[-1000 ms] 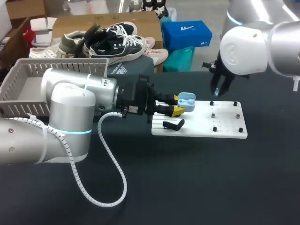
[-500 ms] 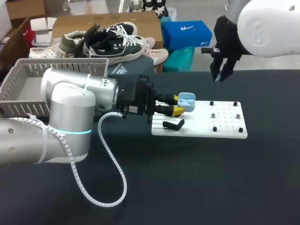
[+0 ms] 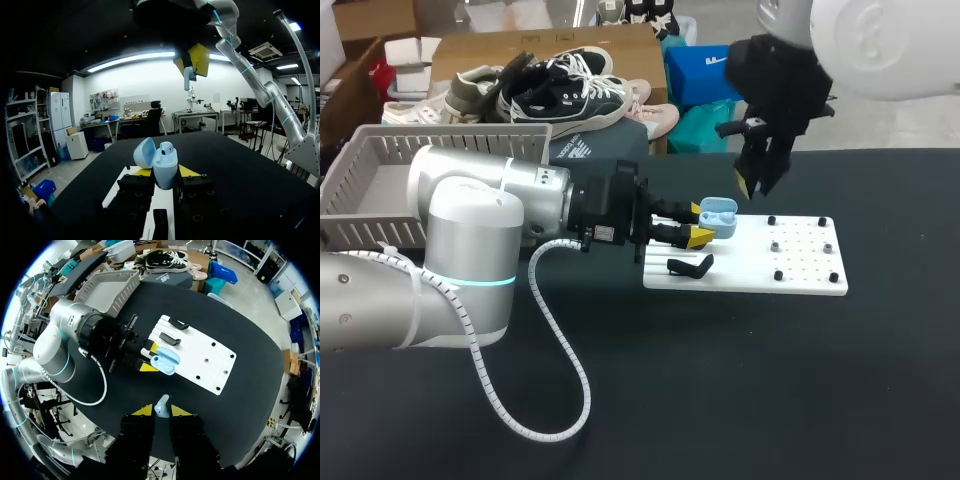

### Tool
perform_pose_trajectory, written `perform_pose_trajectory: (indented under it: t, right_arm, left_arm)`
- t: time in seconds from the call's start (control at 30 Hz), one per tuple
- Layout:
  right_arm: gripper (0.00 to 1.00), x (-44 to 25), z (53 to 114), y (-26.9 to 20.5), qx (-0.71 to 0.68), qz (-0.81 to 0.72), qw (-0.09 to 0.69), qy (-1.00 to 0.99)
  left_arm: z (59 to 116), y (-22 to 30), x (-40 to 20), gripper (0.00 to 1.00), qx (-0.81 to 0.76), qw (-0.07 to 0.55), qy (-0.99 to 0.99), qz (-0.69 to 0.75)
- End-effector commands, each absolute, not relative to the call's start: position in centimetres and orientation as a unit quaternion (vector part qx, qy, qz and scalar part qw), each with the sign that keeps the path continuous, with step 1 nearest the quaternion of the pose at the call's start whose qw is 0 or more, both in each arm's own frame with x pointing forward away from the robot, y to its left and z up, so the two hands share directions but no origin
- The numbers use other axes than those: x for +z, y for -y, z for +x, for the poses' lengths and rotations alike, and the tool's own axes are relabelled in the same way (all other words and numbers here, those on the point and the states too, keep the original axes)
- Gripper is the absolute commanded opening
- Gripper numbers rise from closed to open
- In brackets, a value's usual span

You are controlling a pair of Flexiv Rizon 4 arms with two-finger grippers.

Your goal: Pick up each earbud case from the left stands, insert the matching earbuds, close the lid, and place the case in the box.

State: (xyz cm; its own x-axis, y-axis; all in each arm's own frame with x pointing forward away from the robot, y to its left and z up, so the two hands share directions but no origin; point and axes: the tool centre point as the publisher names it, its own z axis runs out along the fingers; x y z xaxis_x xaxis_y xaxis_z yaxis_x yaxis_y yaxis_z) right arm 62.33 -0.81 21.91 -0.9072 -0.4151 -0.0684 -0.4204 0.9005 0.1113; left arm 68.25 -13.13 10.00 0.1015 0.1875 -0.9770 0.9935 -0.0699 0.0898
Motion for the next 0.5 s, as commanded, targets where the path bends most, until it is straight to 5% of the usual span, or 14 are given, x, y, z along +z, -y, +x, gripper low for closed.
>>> perform_pose_trajectory:
  t: [0.03,0.5]
  right_arm:
    - [0.0,21.2,62.7,-0.5,0.048,-0.23,0.012,-0.972]
    - [0.0,20.6,63.3,-1.7,0.05,-0.246,0.012,-0.968]
  left_arm:
    - [68.1,13.2,10.0,0.0,-0.439,0.46,-0.506,0.583]
    - [68.1,13.2,10.0,0.0,-0.439,0.46,-0.506,0.583]
